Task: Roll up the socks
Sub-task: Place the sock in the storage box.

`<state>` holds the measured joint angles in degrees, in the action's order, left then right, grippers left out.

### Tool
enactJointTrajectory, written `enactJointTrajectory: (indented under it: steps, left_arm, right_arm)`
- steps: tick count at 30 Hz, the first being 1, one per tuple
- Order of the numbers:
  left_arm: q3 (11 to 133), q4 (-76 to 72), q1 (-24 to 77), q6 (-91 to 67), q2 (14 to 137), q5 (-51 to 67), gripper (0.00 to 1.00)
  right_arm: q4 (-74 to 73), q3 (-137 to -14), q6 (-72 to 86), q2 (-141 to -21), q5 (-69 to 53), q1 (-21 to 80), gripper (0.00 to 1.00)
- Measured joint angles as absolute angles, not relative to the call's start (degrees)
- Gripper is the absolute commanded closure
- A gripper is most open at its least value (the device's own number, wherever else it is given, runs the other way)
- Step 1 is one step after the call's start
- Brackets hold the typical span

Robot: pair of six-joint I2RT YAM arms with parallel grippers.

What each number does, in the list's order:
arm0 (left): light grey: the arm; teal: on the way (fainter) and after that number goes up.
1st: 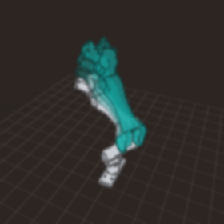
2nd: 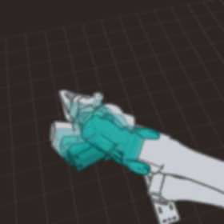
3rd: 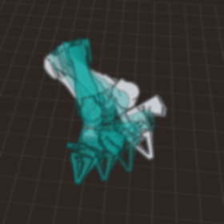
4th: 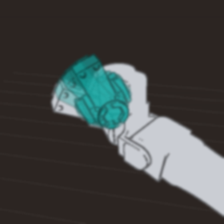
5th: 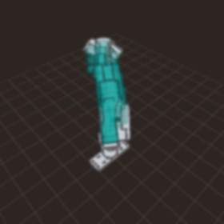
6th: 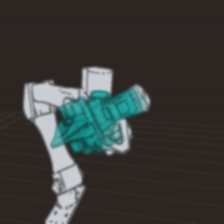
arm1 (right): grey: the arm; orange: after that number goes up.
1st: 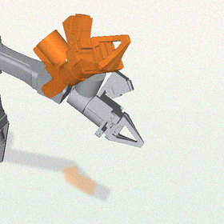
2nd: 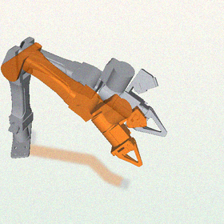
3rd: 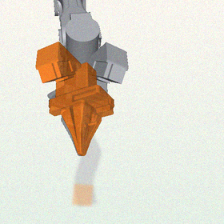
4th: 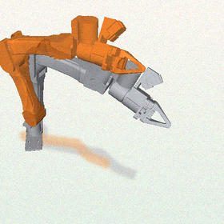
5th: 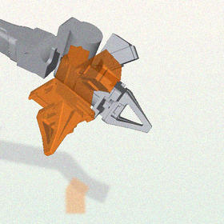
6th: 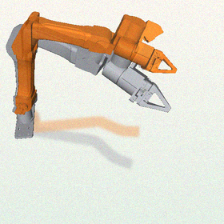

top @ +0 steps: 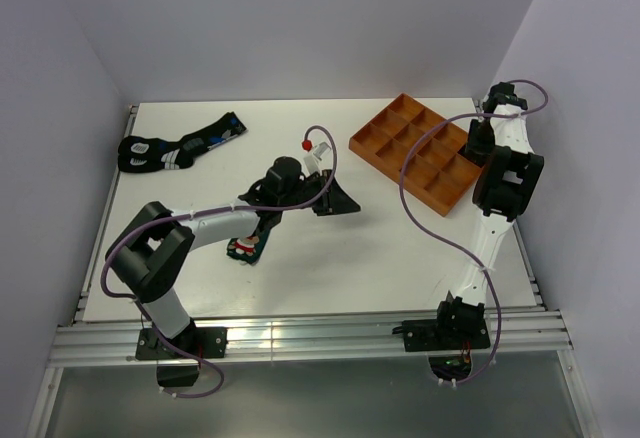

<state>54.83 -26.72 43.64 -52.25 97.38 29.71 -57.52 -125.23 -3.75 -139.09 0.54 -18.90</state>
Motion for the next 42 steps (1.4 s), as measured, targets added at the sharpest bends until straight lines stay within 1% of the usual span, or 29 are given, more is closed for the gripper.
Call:
enactJointTrajectory:
  steps: [9,18,32,38,42]
  left_arm:
    - [55.9,-26.7,43.7,-52.2,98.5,29.7,0.79]
    - [56.4,-26.6,44.0,-52.2,99.3,29.7,0.79]
    - [59.4,-25.6,45.1,-52.2,101.4,29.5,0.79]
    - [59.8,-24.9,45.4,-52.2,102.7,29.1,0.79]
    - [60.4,-24.5,45.5,-52.2,102.8,28.9,0.79]
  right_arm:
    - [-57.6,-125.3,-6.5,-139.1,0.3,-18.9,1.00]
    - [-61.1,-125.6,-12.7,-139.2,-1.3,-18.9,1.00]
    - [-62.2,-125.7,-21.2,-139.5,-3.4,-19.4,1.00]
    - [-66.3,-130.6,-24.4,-142.3,-4.0,-19.4,1.00]
    - [-66.5,-130.6,-27.0,-142.5,-4.0,-19.3,1.00]
